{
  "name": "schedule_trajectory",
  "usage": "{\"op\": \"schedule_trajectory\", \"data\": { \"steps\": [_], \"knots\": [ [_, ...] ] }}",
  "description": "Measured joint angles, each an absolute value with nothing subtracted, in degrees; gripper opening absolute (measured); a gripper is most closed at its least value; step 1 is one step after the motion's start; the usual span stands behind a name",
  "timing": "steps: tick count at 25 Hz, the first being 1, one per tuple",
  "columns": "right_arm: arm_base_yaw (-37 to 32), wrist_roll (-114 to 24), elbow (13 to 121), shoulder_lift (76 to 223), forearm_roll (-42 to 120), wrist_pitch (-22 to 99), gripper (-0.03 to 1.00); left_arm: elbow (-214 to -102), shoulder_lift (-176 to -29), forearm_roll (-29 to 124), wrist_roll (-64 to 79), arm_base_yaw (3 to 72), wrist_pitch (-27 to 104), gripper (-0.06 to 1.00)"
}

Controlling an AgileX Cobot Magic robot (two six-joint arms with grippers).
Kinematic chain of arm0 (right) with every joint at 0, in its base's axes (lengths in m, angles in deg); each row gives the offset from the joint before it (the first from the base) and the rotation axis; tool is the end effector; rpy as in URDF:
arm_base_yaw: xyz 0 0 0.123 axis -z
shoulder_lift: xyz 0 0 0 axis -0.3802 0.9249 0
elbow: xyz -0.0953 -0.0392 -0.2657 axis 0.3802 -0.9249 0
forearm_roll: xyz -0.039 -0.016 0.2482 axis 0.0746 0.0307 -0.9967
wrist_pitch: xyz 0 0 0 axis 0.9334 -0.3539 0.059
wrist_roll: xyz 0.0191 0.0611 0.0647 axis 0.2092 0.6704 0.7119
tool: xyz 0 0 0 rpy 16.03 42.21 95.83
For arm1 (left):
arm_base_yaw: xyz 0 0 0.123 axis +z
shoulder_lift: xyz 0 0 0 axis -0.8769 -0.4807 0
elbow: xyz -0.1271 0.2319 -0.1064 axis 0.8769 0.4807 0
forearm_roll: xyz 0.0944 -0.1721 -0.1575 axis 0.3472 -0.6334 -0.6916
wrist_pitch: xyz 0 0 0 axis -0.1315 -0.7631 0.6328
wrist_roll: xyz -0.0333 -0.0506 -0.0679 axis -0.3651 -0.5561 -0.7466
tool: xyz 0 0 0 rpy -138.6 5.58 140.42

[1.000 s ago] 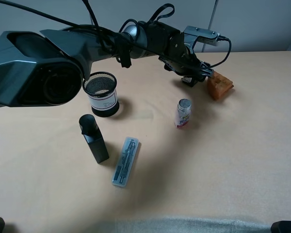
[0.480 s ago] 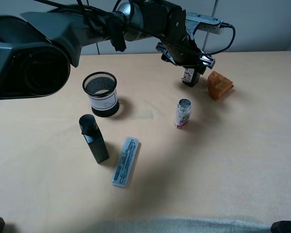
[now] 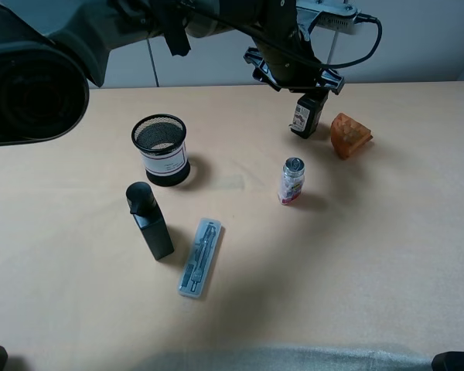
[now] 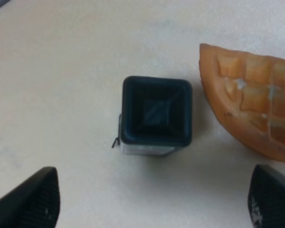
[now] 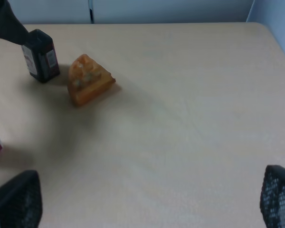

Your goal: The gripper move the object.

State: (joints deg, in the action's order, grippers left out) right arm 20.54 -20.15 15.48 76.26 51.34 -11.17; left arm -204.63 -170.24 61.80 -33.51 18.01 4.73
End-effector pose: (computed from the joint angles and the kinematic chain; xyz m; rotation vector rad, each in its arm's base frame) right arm -0.0040 -0.0061 0.2796 -0.0014 2.0052 -0.0523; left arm 0.4052 -0.3804 0.1873 0.7591 2.3030 -0.3981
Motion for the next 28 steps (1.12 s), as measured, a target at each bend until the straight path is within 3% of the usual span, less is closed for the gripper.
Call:
{"op": "schedule_trajectory", "data": {
  "steps": [28],
  "knots": [
    [20.54, -20.15, 15.48, 76.26, 51.35, -11.17, 0.69, -205.37, -152.88, 60.23, -28.82, 18.01, -24.38, 0.79]
  ]
}}
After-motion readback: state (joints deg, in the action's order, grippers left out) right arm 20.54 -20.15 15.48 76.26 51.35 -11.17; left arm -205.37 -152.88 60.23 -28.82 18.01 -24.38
